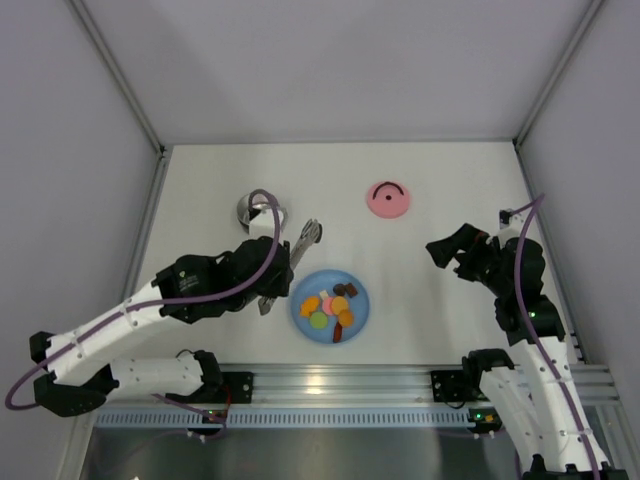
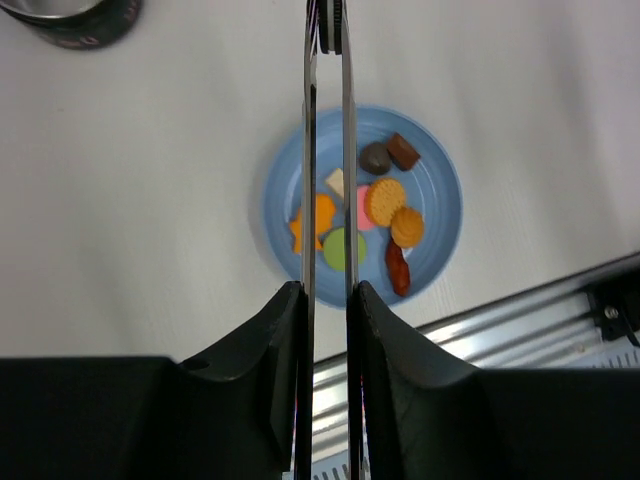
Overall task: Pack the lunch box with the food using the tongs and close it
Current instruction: Pick up the fake food from the plate, then place the fake food in the packing box.
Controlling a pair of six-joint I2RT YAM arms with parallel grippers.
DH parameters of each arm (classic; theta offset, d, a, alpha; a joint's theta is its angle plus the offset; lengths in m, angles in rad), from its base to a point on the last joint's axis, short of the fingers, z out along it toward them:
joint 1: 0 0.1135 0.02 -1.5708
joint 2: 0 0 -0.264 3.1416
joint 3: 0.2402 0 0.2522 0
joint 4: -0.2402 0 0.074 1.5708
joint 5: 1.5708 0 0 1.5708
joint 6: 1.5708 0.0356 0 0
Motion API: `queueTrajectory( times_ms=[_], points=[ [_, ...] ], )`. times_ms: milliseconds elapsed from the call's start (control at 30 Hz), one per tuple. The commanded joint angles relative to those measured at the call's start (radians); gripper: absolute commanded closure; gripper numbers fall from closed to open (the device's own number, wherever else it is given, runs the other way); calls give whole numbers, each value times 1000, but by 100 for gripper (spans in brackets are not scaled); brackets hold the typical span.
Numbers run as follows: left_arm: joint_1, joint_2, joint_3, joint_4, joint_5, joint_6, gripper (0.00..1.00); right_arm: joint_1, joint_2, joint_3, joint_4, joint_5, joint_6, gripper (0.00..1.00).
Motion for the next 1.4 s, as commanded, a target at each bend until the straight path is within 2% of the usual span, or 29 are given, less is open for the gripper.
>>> queueTrajectory(
  times_ms=[0, 133, 267, 533, 867, 1000, 1167, 1367],
  points=[
    [35, 26, 63, -66, -200, -44, 76, -15, 4, 28, 72, -11, -7, 5],
    [187, 57, 36, 16, -122, 42, 77, -15, 6, 25, 76, -19, -7, 5],
    [409, 75, -7, 112, -15, 131, 78, -15, -1, 14, 81, -23, -6, 5],
    [586, 163, -52, 289, 89, 175, 78, -15, 10, 5, 101, -40, 2, 5],
    [667, 273, -46, 341, 119, 187, 76, -15, 7, -1, 93, -45, -10, 5],
    [669, 290, -41, 352, 126, 195, 72, -15, 4, 0, 89, -48, -13, 5],
    [669, 295, -30, 342, 123, 198, 61, -16, 4, -1, 89, -46, -13, 5],
    [669, 295, -26, 330, 117, 197, 54, -16, 6, -4, 87, -48, -12, 5]
  ],
)
